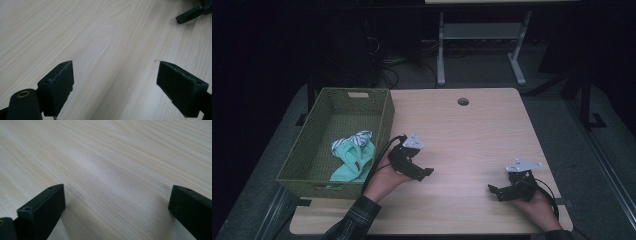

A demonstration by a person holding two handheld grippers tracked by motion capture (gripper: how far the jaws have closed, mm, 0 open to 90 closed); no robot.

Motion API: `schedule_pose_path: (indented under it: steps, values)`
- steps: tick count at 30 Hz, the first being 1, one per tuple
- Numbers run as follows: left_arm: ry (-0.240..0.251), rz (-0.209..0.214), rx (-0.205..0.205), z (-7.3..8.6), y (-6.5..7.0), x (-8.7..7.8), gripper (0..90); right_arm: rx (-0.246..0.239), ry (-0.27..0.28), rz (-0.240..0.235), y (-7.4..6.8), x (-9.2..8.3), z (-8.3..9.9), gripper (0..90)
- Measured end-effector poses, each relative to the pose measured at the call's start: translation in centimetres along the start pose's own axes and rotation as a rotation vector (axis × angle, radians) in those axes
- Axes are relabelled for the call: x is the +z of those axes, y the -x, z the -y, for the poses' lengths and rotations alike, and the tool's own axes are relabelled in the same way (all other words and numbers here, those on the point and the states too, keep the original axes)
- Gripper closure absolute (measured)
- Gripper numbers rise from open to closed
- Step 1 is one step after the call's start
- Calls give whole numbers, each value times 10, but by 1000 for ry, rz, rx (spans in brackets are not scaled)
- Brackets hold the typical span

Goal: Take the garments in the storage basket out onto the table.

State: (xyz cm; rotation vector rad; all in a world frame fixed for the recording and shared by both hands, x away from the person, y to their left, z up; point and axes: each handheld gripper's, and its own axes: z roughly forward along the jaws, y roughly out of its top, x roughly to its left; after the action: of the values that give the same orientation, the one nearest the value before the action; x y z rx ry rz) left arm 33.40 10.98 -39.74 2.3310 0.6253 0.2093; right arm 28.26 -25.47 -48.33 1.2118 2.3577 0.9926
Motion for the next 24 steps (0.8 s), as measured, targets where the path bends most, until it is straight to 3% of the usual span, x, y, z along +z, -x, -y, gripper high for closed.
schedule_pose_path:
  steps: [7, 24]
  values:
    - [-7, 2, 22, -6, -3, -3, 138, 0, 0, 0, 0, 0, 0, 5]
    - [28, 4, 17, -13, -16, -22, 144, -1, -1, 0, 0, 0, 0, 5]
